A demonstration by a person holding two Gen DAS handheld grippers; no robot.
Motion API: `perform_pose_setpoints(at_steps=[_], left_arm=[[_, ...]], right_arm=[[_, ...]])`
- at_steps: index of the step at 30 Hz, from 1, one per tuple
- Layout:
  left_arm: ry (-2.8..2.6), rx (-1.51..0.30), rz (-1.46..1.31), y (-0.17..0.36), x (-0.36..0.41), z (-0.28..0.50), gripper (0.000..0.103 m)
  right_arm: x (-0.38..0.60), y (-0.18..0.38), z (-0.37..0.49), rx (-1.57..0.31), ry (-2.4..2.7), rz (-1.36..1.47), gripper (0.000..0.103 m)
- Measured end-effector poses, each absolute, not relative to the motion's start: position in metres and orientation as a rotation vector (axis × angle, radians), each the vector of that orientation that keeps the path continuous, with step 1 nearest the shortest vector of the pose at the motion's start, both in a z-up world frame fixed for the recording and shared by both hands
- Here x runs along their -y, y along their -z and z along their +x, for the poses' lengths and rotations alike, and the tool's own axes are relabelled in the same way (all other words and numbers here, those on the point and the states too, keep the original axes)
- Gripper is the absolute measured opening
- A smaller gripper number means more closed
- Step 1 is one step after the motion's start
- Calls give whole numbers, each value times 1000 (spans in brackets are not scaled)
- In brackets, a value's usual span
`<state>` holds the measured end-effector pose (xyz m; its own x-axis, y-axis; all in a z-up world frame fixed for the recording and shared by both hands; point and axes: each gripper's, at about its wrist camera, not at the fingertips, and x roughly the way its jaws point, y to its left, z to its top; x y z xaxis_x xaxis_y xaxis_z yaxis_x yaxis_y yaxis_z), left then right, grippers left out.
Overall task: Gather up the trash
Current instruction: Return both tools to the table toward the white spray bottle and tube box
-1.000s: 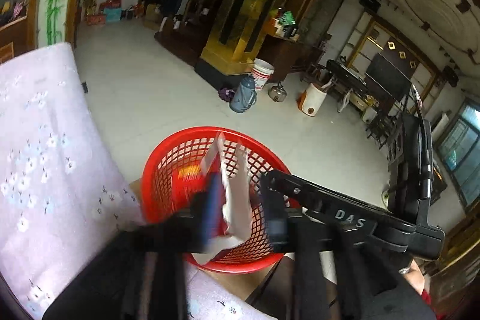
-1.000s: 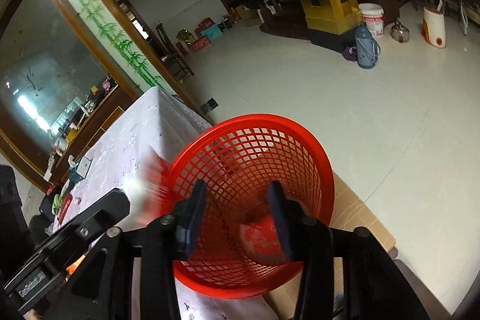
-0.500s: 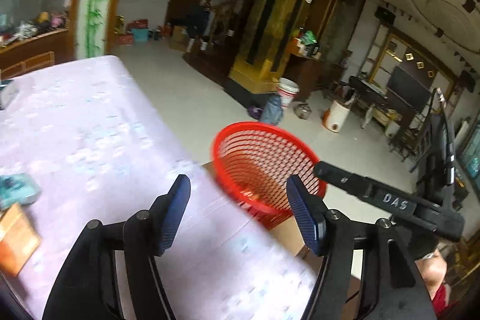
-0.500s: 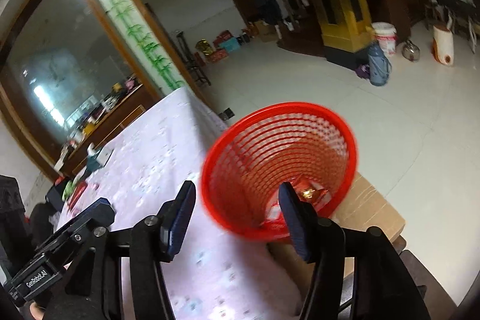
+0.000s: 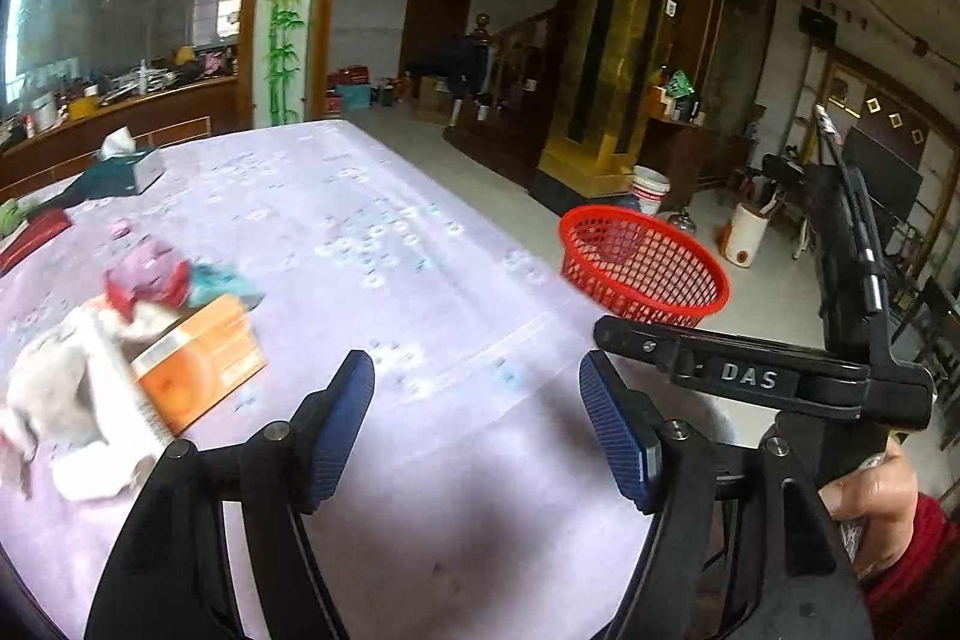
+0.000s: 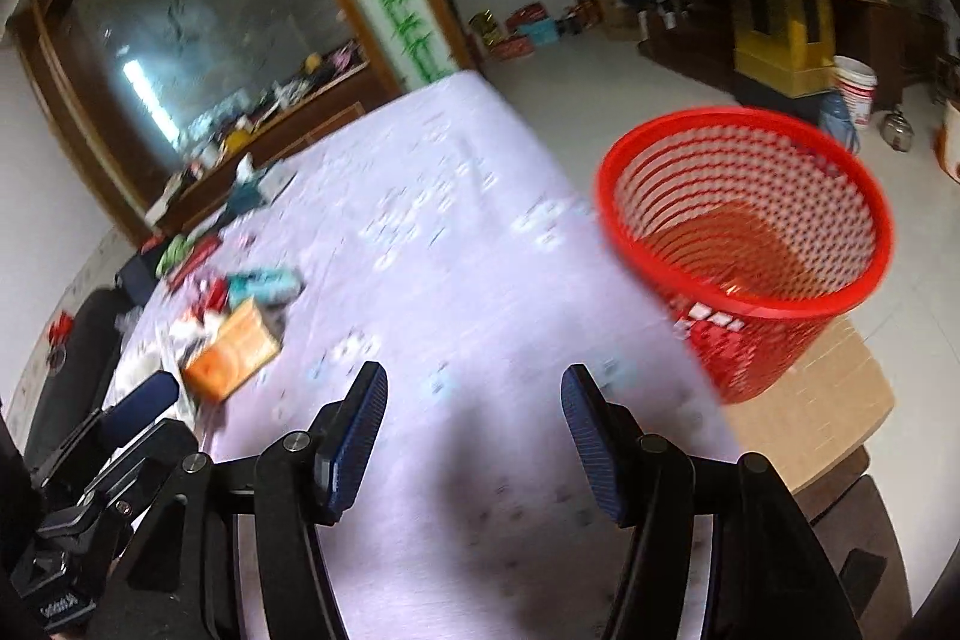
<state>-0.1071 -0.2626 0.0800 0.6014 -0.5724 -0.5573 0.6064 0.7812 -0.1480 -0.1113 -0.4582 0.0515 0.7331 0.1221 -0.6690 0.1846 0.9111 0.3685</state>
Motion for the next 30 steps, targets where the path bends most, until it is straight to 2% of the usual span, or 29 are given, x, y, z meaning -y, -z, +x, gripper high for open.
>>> perform_pose_setpoints(at_steps=[15, 30], left_arm=[[553, -594, -17, -81, 179, -126, 70], [290, -574, -142, -84, 50, -117, 70]], right_arm=[[418, -46, -105, -798, -16, 385, 65], [332, -40, -86, -866, -204, 266, 65]])
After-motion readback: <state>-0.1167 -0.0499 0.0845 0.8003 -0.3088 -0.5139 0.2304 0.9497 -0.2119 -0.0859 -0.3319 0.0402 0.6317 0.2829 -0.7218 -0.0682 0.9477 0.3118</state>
